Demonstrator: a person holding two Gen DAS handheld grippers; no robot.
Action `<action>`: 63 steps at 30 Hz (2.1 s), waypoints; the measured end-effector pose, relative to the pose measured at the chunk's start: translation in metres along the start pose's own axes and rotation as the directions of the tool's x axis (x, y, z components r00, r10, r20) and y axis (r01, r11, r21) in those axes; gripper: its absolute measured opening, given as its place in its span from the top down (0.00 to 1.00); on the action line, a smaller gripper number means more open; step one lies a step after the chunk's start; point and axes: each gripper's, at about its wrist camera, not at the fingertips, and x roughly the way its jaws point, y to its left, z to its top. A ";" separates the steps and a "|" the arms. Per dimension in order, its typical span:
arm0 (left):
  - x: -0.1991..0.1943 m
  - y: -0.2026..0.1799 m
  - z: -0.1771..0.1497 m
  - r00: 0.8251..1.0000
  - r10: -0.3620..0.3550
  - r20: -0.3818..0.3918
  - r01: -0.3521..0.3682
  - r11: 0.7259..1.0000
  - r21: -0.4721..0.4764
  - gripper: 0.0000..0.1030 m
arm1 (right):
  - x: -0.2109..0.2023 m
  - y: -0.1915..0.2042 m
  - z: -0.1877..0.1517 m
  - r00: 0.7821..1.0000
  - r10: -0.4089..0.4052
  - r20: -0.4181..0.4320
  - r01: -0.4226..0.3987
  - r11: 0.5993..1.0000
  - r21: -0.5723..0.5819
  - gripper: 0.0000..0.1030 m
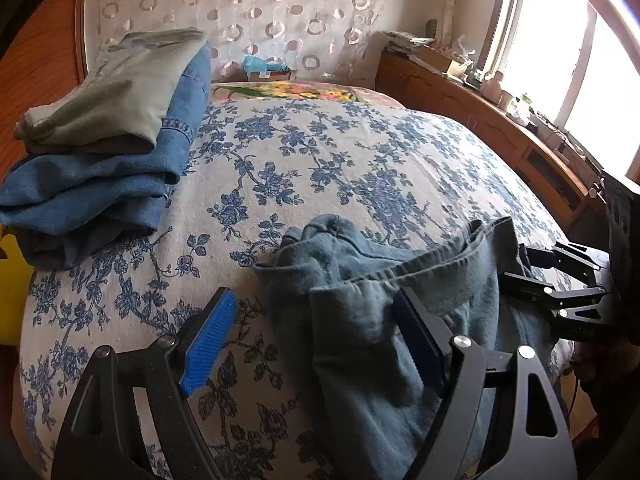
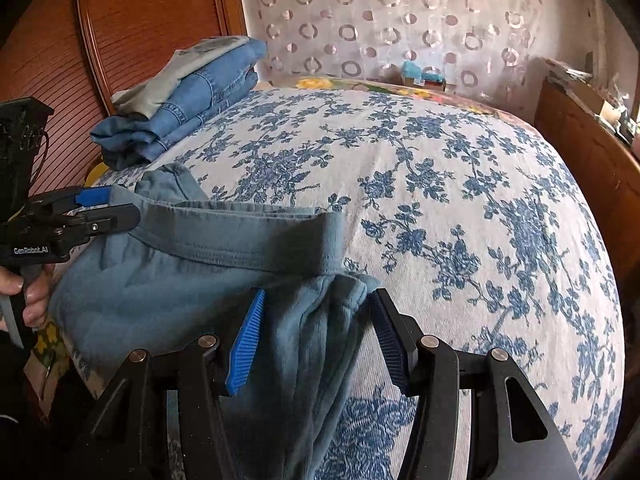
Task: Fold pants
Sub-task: 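Grasp the shorts' waistband edge with both grippers, then lift the folded shorts off the bed with both grippers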
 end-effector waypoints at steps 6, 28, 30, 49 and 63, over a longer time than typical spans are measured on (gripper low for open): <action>0.008 0.002 0.002 1.000 -0.011 -0.016 0.011 1.000 0.002 0.21 | 0.005 0.001 0.002 1.000 0.009 0.010 -0.009 1.000 -0.012 0.46; 0.014 0.003 0.001 1.000 -0.015 -0.006 0.015 1.000 0.012 0.20 | 0.002 0.002 -0.008 0.998 0.043 0.053 -0.042 0.999 -0.028 0.66; 0.014 0.002 0.001 1.000 -0.016 -0.005 0.016 1.000 0.014 0.20 | 0.002 0.001 -0.008 0.997 0.048 0.054 -0.046 0.999 -0.024 0.66; 0.003 -0.009 -0.003 0.996 -0.091 0.000 0.091 0.996 0.020 0.72 | -0.003 -0.001 -0.004 0.992 0.116 0.051 -0.117 0.993 0.019 0.87; -0.044 -0.031 0.002 0.991 -0.071 0.111 0.067 0.997 0.044 0.78 | -0.054 0.011 -0.011 0.978 0.139 0.155 -0.134 0.990 -0.038 0.89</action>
